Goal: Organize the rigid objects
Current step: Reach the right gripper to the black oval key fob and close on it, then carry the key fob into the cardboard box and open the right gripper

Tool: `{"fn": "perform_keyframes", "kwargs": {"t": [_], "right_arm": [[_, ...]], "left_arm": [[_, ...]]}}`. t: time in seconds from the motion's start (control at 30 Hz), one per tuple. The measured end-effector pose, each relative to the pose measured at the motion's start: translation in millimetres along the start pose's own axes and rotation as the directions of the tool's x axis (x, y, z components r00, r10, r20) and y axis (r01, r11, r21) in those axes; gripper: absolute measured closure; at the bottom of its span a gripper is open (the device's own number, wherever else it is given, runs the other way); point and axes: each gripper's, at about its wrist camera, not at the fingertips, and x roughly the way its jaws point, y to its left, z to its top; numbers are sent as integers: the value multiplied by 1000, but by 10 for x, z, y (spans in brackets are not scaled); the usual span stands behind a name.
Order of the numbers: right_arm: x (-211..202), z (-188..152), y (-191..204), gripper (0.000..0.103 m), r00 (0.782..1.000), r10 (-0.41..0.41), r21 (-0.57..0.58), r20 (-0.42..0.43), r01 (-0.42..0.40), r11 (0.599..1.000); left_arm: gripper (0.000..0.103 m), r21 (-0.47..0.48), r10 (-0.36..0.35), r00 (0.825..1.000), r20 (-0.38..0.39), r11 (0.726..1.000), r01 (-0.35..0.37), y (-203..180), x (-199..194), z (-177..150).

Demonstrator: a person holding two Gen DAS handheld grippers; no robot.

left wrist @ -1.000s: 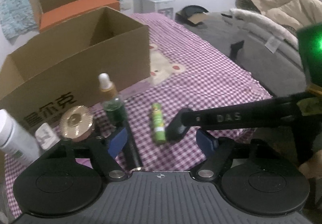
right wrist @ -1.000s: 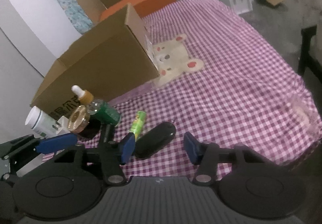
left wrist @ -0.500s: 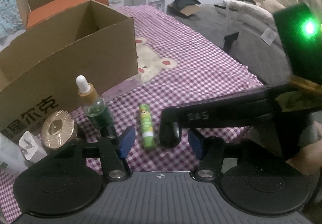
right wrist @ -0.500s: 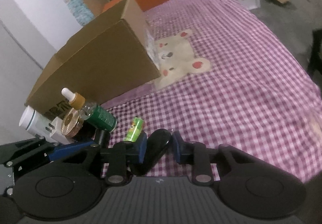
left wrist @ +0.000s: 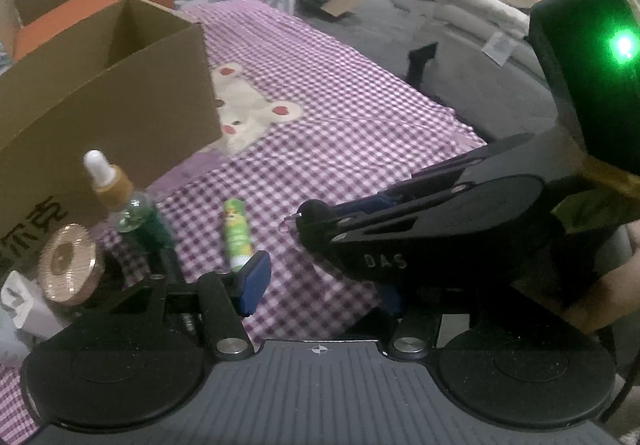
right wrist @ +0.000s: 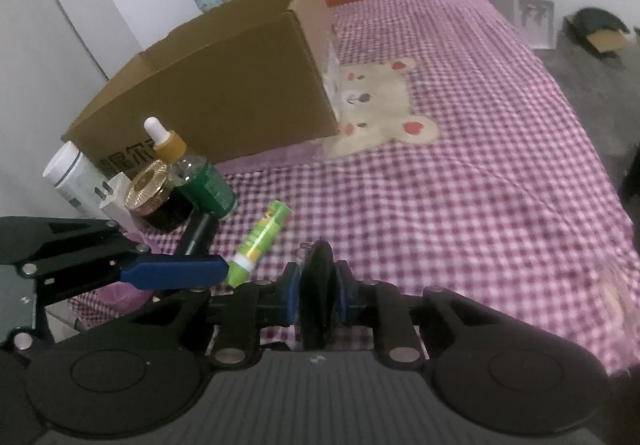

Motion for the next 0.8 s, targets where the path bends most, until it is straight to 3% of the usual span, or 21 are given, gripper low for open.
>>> {"fn": "perform_keyframes", "kwargs": {"t": [0.23,0.3,0.4,0.8], "right_arm": [[-28,16,-294,86,995,101,179,-19,-96,979],[-8,10,-369,86,989,143,231,-20,-135,963],[29,-19,-455,86,977,211,302,-23,-194,933],[13,-115,-515,86,958,285,387,4,-264,883]], "left_arm": [[51,-3,-55,998,-39,999,55,-90,157,43],[59,-22,-62,996,-60,998,61,-80,220,58],[63,-53,-63,995,-81,997,59,-47,287,56],[69,-70,-3,998,-68,998,-2,-25,229,60]]}}
